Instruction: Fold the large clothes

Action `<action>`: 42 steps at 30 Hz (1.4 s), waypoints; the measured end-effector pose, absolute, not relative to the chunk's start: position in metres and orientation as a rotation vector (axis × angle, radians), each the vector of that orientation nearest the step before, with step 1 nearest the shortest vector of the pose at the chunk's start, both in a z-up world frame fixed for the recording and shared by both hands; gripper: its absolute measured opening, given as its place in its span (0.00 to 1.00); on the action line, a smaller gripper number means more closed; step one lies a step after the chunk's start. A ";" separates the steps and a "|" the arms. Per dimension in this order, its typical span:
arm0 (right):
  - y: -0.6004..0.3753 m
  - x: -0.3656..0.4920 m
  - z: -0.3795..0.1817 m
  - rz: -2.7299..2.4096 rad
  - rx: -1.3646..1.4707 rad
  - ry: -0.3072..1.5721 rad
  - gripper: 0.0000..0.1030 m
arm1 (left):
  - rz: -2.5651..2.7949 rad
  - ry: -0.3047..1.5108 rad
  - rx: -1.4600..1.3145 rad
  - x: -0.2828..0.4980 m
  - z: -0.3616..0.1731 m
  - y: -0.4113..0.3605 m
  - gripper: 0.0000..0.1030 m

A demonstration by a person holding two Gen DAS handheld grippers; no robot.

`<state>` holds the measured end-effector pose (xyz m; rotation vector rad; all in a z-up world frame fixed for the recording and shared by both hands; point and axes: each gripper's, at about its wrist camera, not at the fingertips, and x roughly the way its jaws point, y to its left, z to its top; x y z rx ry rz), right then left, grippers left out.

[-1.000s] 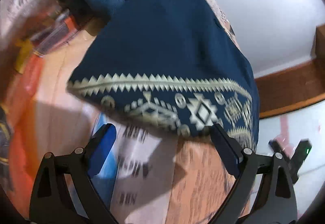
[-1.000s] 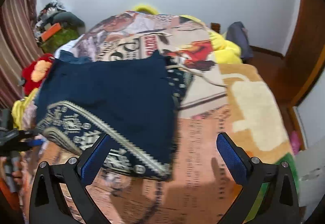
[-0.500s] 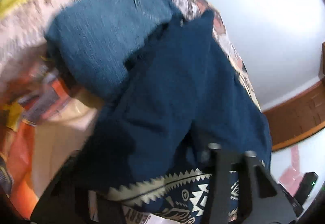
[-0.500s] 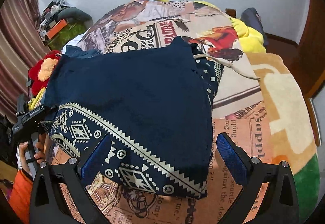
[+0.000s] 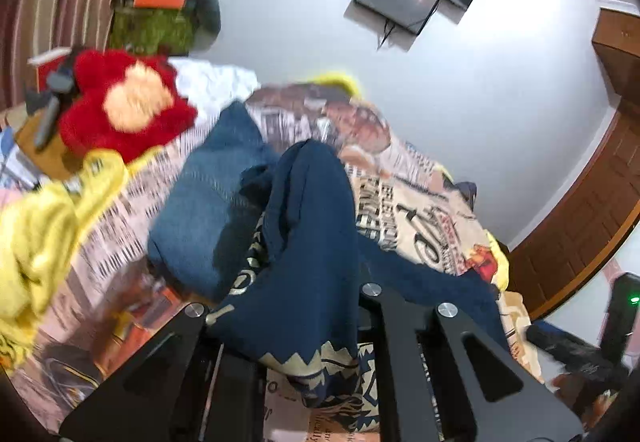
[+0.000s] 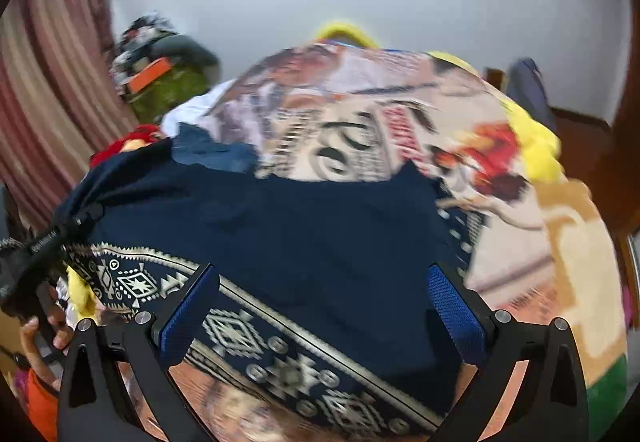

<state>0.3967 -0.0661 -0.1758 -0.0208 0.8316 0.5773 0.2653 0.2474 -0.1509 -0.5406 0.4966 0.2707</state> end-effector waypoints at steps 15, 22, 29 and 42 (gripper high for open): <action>0.046 0.361 -0.269 0.750 -0.248 1.051 1.00 | 0.281 0.666 -0.510 0.285 -0.168 0.229 0.09; -0.031 0.352 -0.239 0.747 -0.136 1.076 1.00 | 0.212 0.614 -0.393 0.322 -0.124 0.170 0.08; -0.164 0.350 -0.202 0.508 0.010 0.985 1.00 | 0.028 0.573 -0.141 0.355 -0.092 0.045 0.08; -0.267 0.325 -0.203 0.309 0.118 0.981 1.00 | -0.272 0.926 0.143 0.327 -0.221 -0.064 0.18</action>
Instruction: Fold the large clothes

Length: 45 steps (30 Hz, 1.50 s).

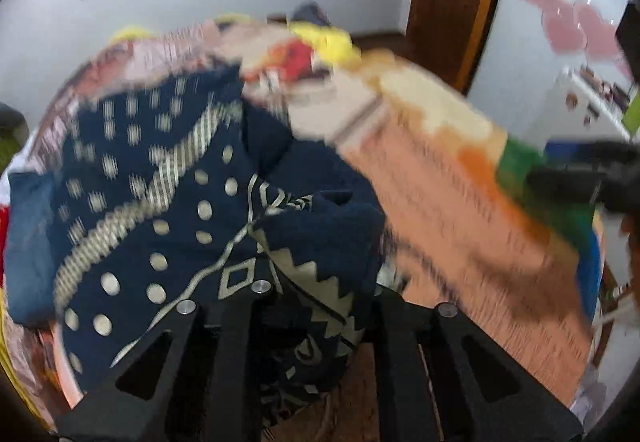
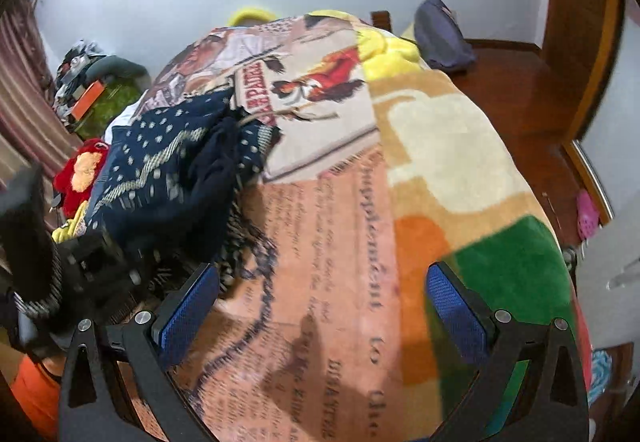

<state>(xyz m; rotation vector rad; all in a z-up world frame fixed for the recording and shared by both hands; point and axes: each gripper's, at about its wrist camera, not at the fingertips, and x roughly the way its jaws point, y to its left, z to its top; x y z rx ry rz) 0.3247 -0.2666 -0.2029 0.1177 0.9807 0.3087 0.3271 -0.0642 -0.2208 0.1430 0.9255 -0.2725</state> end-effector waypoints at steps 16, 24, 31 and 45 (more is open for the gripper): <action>-0.217 0.324 -0.164 0.452 0.097 0.886 1.00 | -0.118 0.773 0.069 0.264 -0.137 0.039 0.80; -0.125 0.351 -0.187 0.686 0.158 1.003 1.00 | 0.071 0.830 -0.031 0.264 -0.158 0.129 0.81; -0.075 0.386 -0.245 0.726 0.207 1.199 0.91 | 0.035 0.896 -0.113 0.270 -0.202 0.140 0.82; -0.072 0.379 -0.175 0.779 0.046 0.938 0.14 | 0.028 0.801 -0.068 0.273 -0.148 0.125 0.82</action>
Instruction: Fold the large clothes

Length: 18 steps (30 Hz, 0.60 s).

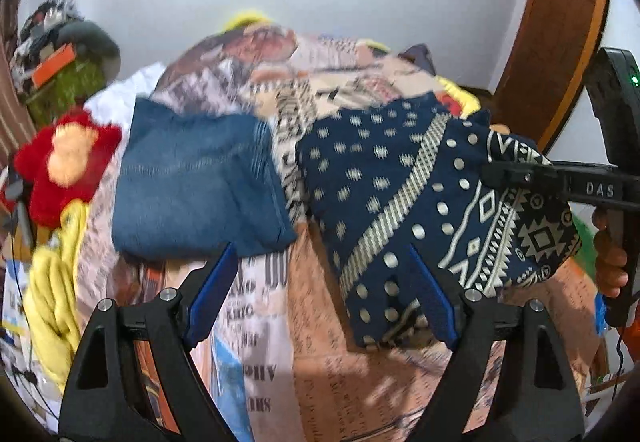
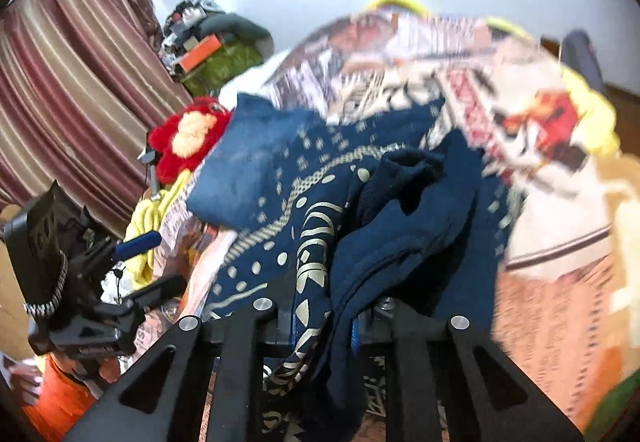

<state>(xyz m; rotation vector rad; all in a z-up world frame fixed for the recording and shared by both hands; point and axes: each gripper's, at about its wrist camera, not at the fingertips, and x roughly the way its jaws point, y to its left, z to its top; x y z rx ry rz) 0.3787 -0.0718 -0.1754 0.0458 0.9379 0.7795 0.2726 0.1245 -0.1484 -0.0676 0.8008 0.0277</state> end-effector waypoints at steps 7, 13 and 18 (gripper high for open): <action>-0.118 0.380 -0.172 0.710 -0.007 0.919 0.14 | -0.099 0.873 -0.053 0.301 -0.165 0.085 0.82; -0.139 0.390 -0.228 0.626 -0.064 0.943 0.14 | -0.143 0.970 -0.039 0.315 -0.214 0.061 0.91; -0.145 0.391 -0.245 0.541 -0.122 0.934 0.64 | -0.106 0.963 -0.030 0.315 -0.230 0.061 0.96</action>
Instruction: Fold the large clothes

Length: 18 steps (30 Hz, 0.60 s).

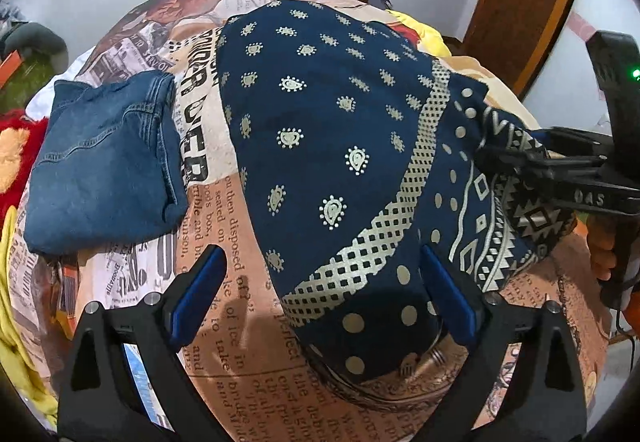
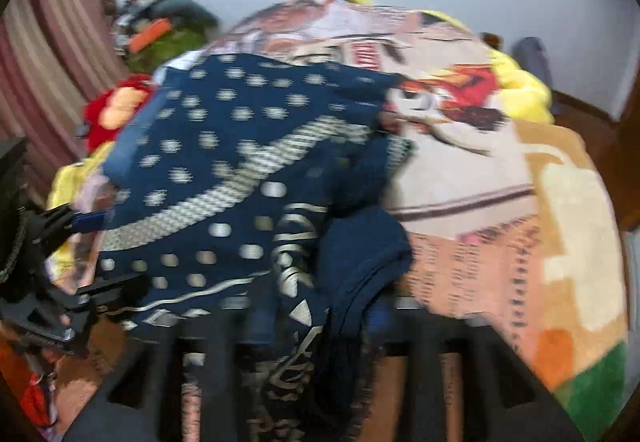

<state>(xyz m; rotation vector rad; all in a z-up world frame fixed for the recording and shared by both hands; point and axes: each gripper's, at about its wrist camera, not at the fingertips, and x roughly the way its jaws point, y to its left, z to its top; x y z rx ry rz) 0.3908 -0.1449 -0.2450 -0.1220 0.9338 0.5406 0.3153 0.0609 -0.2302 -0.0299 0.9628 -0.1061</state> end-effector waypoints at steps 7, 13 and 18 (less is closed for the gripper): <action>-0.176 0.394 -0.261 0.531 -0.098 1.008 0.90 | -0.095 0.926 -0.005 0.304 -0.220 0.059 0.95; -0.189 0.387 -0.234 0.572 -0.087 1.022 0.91 | -0.044 0.852 0.058 0.290 -0.186 0.068 0.95; -0.187 0.394 -0.200 0.603 0.026 0.982 0.91 | -0.019 0.809 0.038 0.300 -0.160 0.093 0.95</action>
